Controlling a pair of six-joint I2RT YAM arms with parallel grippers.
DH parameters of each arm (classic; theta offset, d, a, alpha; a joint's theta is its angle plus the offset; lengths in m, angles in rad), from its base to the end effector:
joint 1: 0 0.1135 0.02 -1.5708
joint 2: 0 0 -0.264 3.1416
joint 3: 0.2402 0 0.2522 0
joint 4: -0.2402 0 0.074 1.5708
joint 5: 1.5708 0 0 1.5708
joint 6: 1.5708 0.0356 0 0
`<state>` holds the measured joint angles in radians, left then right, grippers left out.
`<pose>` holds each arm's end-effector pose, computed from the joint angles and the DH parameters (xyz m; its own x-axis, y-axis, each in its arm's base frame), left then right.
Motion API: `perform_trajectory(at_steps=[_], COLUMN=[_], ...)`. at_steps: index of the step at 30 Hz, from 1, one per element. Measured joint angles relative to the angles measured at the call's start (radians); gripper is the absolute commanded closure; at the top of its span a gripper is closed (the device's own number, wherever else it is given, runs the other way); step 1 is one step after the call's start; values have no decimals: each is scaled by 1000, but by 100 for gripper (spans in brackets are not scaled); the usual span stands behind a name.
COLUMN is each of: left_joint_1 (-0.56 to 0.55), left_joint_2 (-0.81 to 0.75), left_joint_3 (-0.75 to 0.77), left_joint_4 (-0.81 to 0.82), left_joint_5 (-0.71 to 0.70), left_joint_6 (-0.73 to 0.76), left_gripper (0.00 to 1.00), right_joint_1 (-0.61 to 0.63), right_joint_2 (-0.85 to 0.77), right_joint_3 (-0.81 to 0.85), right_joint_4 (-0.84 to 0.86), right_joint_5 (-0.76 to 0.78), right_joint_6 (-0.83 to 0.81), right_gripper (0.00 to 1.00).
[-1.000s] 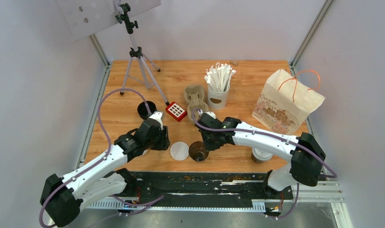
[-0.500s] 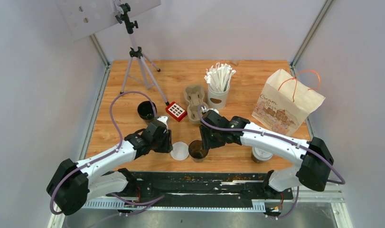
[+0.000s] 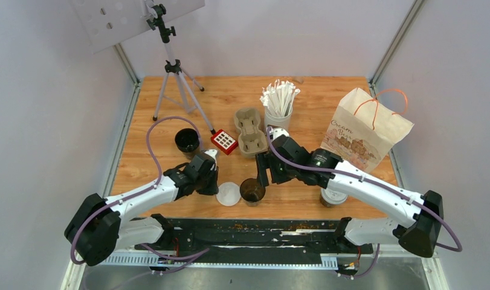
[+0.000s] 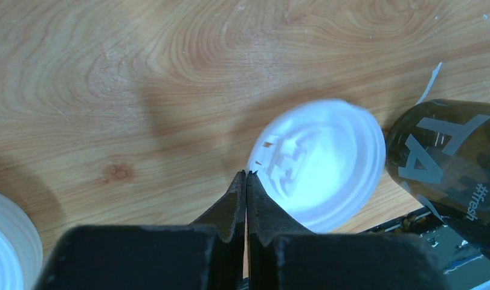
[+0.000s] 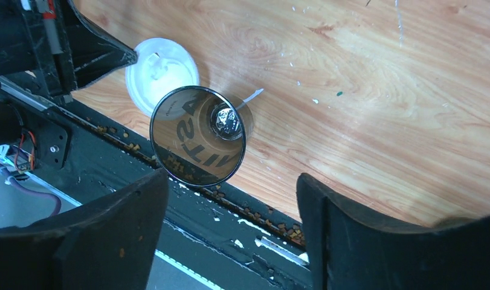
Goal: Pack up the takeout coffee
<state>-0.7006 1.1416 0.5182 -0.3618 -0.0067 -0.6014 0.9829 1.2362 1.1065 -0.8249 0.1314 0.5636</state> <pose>0.1566 -0.1317 0.1679 -0.8884 0.0091 -0.4589 0.1688 0.9363 -0.3081 0.1409 0.2031 0.3015 -0.8009 -0.2466 -0.5457 -0.4200 0.8808 0.2184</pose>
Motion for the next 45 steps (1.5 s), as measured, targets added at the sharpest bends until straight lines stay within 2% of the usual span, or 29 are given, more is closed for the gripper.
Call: perform_trajectory(at_steps=[3, 11, 19, 23, 26, 31, 36, 45], left_joint_1=[0, 0, 8, 54, 120, 200, 206, 206], left_joint_2=[0, -58, -138, -159, -177, -221, -243, -246], left_joint_3=[5, 121, 373, 426, 426, 354, 229, 120], left_joint_4=[-10, -156, -300, -318, -299, -121, 154, 598], left_joint_5=[7, -22, -11, 87, 217, 439, 609, 751], left_joint_6=[4, 16, 20, -6, -63, -239, -488, -845], left_gripper=[100, 100, 100, 100, 100, 100, 100, 100], right_joint_1=[0, 0, 0, 0, 0, 0, 0, 0], right_joint_2=[-32, -138, -374, -469, -508, -537, -541, -521], right_joint_3=[1, -3, -188, -285, -342, -427, -473, -482], right_joint_4=[-1, 64, 419, 597, 708, 848, 944, 1102], right_joint_5=[15, 24, 2, -50, -115, -219, -286, -349], right_joint_6=[-16, -94, -403, -546, -638, -754, -833, -887], right_gripper=[10, 9, 10, 9, 8, 5, 4, 8])
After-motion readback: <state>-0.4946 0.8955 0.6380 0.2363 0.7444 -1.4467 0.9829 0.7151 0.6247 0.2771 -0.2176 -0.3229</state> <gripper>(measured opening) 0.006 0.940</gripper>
